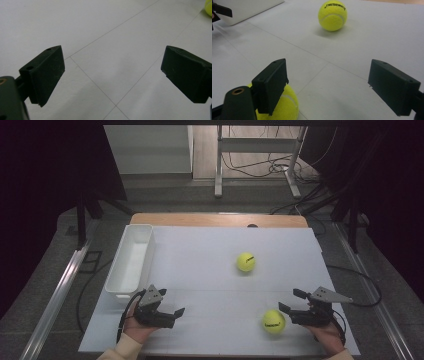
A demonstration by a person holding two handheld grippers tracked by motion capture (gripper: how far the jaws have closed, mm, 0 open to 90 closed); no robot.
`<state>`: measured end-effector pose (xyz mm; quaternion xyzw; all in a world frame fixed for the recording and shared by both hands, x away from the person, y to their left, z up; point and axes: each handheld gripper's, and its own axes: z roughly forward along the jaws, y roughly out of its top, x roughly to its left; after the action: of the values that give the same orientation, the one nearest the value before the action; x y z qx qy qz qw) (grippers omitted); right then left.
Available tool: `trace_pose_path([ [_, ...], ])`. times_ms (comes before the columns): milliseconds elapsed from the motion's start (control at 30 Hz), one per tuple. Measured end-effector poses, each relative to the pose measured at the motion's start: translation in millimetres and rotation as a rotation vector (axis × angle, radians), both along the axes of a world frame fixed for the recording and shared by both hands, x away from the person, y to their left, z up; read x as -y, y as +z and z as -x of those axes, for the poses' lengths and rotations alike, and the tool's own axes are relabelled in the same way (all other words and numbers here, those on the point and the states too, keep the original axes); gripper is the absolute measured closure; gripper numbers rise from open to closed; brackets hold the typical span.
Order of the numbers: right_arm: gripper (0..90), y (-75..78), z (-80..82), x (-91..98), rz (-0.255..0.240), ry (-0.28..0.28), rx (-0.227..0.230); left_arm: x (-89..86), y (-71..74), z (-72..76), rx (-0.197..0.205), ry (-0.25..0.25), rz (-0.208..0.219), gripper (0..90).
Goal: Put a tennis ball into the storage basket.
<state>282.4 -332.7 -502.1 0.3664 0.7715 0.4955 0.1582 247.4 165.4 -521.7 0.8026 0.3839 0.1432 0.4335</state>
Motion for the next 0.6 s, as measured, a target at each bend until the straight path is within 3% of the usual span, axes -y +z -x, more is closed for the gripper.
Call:
trace_pose_path([
  [600, 16.3, -0.3, -0.3, -0.7, 0.007, -0.005, 0.001, 0.0, 2.0, -0.8, 0.0, 0.008, 0.01, 5.9],
])
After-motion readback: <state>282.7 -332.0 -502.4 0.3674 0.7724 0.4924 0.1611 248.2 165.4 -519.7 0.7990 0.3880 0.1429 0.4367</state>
